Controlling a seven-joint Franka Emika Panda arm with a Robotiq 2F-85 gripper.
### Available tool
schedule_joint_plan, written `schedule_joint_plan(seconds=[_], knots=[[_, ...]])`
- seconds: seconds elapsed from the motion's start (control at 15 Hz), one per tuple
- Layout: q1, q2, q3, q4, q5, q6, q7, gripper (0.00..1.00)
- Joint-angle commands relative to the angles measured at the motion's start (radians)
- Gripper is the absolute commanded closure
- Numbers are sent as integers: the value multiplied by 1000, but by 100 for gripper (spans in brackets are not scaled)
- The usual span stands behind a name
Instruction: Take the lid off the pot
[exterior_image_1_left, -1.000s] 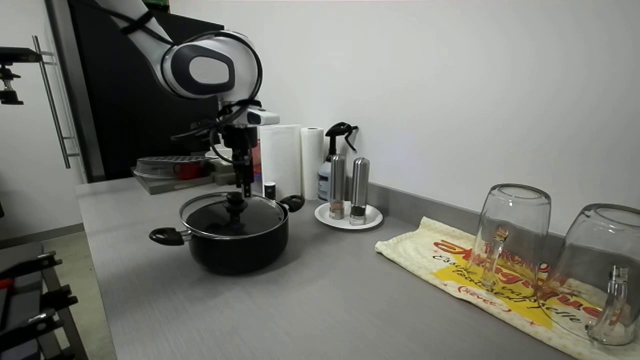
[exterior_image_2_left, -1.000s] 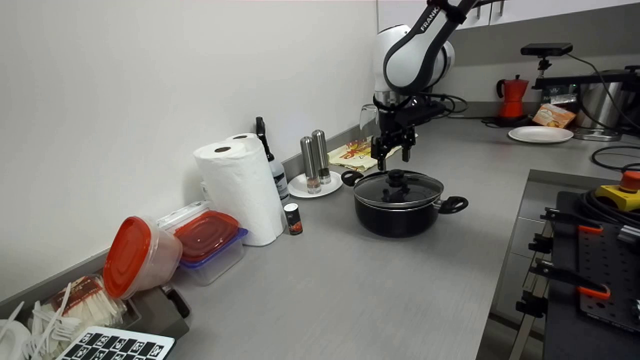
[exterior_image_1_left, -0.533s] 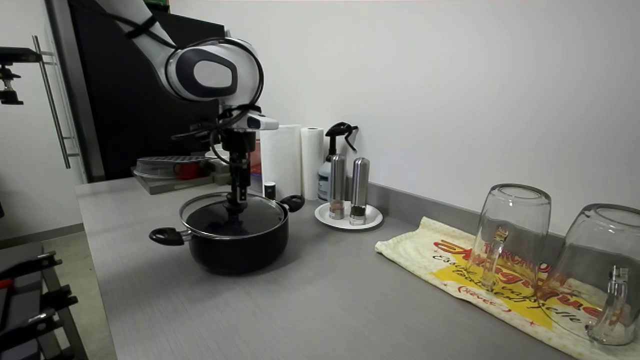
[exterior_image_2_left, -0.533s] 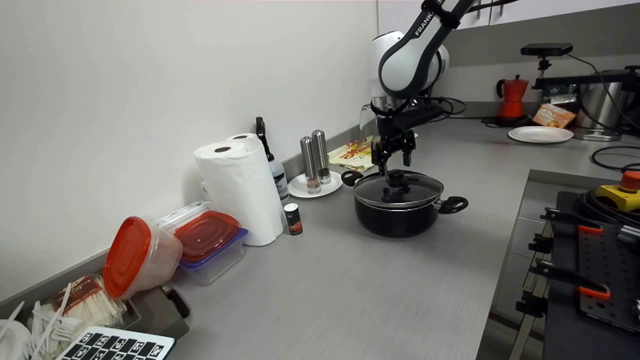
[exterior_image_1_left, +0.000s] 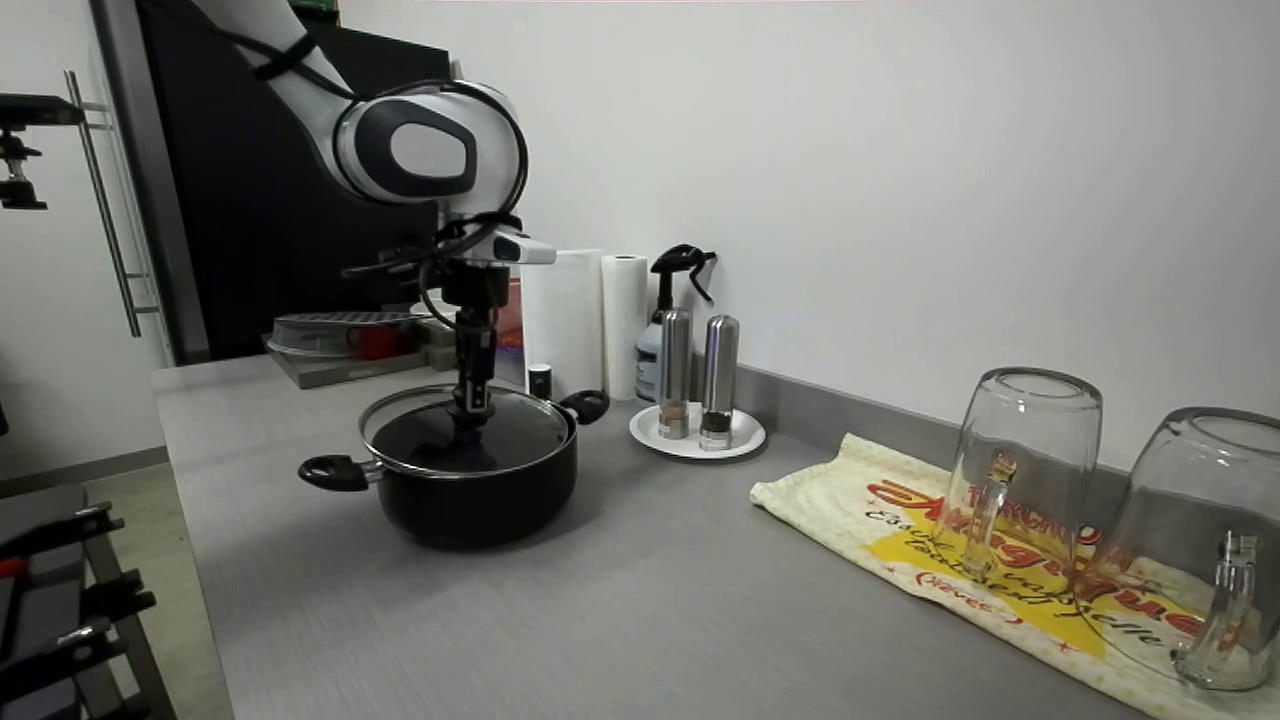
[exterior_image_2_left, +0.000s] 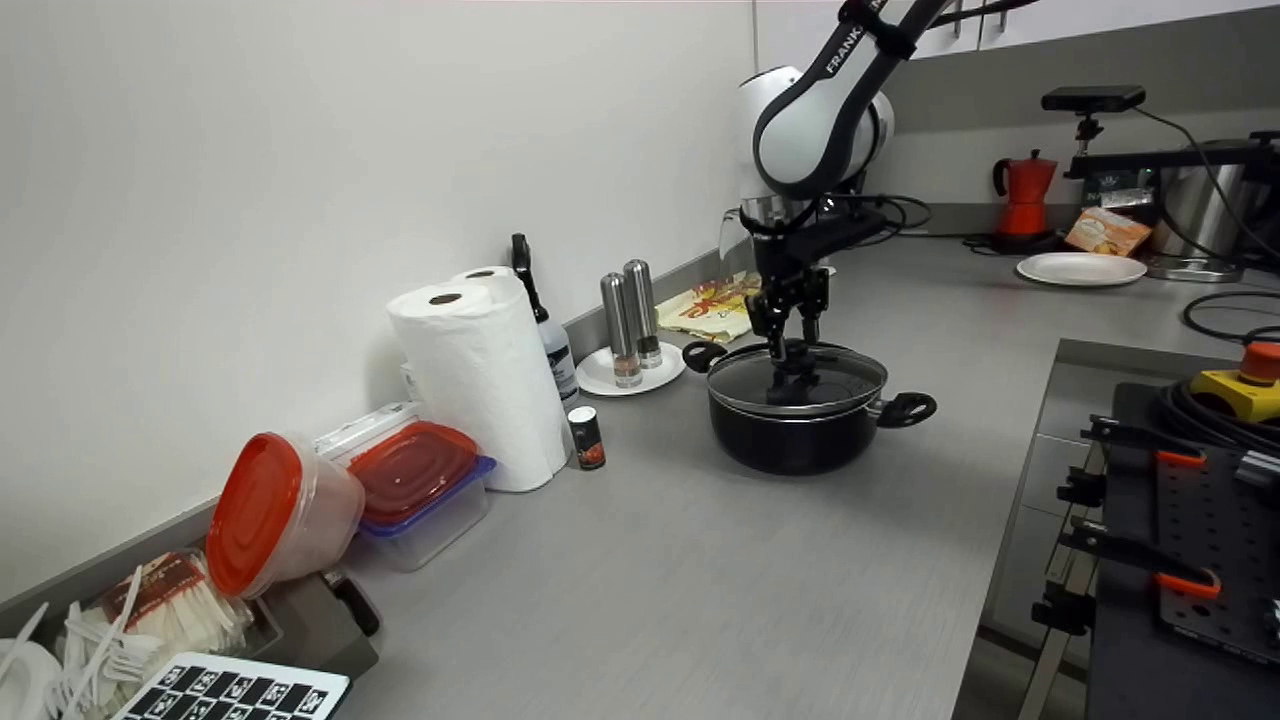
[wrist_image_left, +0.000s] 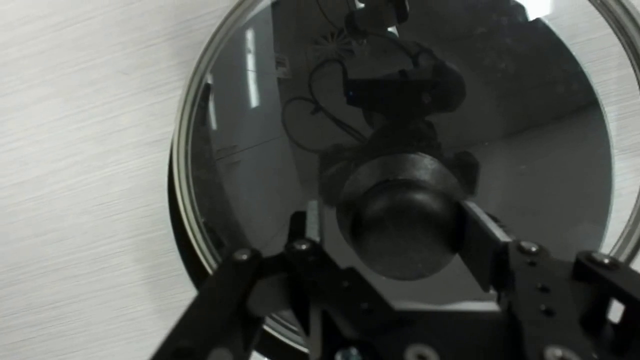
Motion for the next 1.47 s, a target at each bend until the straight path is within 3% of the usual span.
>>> schedule_joint_plan(seconds=[0.0,0.13,0.87,1.4], knots=[[8,11,-5,30,1,-31,1,65],[8,9,-3,32,2,-37,-1,75],[21,-143,39,17,4,-120,-59,75],[130,-251,138,-73,-95,-81,-52,75]])
